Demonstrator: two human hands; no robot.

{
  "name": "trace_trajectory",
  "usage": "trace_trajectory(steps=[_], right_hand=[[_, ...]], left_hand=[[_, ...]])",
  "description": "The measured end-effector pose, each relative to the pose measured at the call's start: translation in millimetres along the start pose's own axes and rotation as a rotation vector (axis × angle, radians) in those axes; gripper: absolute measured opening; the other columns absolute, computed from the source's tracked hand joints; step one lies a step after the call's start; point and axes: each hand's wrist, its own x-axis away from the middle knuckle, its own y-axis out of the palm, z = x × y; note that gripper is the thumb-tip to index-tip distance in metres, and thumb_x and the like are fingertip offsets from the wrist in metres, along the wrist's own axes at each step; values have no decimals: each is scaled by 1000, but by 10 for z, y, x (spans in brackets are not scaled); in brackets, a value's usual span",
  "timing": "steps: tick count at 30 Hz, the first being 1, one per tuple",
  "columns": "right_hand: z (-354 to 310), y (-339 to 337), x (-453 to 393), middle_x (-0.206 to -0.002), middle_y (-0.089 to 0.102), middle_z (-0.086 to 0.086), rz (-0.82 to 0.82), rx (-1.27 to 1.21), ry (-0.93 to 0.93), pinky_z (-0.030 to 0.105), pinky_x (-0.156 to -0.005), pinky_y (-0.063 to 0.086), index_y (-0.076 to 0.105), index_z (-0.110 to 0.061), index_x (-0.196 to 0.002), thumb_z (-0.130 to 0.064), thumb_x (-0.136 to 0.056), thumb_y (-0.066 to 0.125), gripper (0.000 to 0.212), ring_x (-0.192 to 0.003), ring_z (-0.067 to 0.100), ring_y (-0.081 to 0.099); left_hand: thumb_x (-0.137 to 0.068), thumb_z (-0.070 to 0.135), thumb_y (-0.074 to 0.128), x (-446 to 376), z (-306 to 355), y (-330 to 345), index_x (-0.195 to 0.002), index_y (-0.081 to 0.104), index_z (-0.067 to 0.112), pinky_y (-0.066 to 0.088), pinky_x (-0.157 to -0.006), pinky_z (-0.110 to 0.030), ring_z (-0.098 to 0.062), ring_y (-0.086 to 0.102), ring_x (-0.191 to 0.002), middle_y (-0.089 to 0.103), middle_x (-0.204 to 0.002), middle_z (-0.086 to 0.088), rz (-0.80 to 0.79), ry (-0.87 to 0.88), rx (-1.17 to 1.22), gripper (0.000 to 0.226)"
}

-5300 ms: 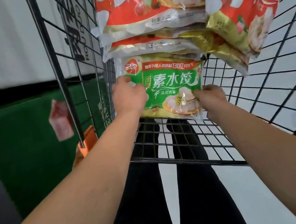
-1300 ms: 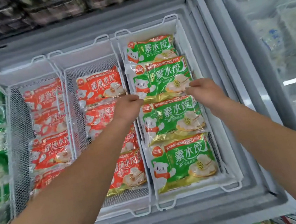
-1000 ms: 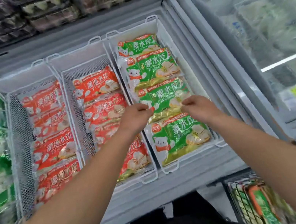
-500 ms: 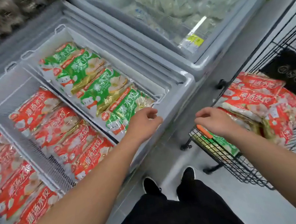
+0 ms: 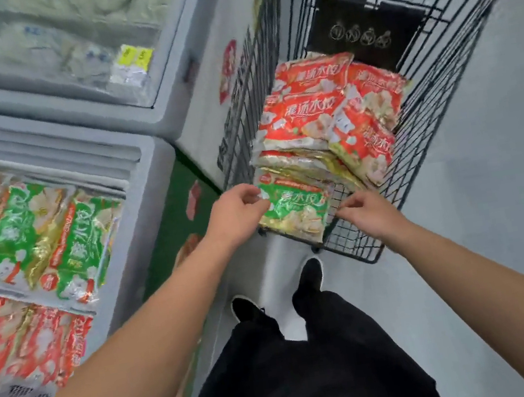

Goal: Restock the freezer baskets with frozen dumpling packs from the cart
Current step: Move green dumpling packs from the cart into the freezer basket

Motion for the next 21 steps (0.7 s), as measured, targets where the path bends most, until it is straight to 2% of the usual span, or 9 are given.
trace_trajectory(steps=[3, 5, 7, 9, 13, 17, 21], right_hand=[[222, -155, -140, -111, 68, 13, 15, -59, 50, 33, -79, 44, 71, -5, -99, -19, -93, 62, 18, -87, 21, 58], [299, -138, -194, -86, 64, 0, -5, -82, 80, 32, -74, 42, 68, -15, -80, -19, -92, 62, 15, -77, 16, 55], [360, -97, -286, -69, 52, -6, -34, -89, 106, 31, -66, 37, 59, -16, -66, -17, -89, 60, 23, -69, 17, 49], [417, -41, -407, -74, 54, -4, -50, -118, 149, 31, -68, 38, 61, -9, -72, -17, -89, 60, 19, -74, 18, 51], [507, 140, -754, -92, 64, -1, -48, -214, 202, 37, -83, 48, 66, -15, -89, -23, -89, 61, 9, -89, 20, 59], [626, 375, -1033, -108, 64, -6, -30, -290, 308, 41, -95, 51, 65, -22, -110, -27, -88, 62, 23, -104, 17, 60], [780, 586, -1311, -109, 62, -4, -1, -297, 388, 41, -92, 51, 59, -17, -124, -24, -87, 63, 38, -98, 18, 59]], left_hand=[[-90, 29, 68, -248, 181, 298, -126, 66, 16, 44, -98, -26, -16, 62, -113, 69, -115, 3, -51, -29, -49, 38], [-92, 29, 66, -356, 181, 410, -128, 65, 15, 41, -96, -24, -17, 61, -116, 68, -121, 1, -72, -50, -71, 39], [-93, 29, 65, -488, 153, 519, -130, 63, 14, 44, -99, -28, -19, 60, -117, 66, -124, -2, -80, -79, -54, 41], [-93, 30, 65, -633, 98, 638, -130, 63, 13, 47, -101, -34, -20, 60, -115, 66, -123, -3, -84, -121, -30, 41], [-92, 31, 65, -961, -78, 849, -126, 64, 15, 48, -98, -34, -19, 62, -111, 66, -119, 1, -119, -189, -12, 37], [-92, 29, 65, -1253, -263, 986, -128, 62, 16, 43, -94, -28, -15, 60, -111, 64, -120, 3, -190, -223, -38, 38], [-92, 26, 66, -1591, -392, 1045, -128, 62, 17, 48, -104, -39, -18, 61, -113, 65, -121, 2, -196, -264, 9, 37]])
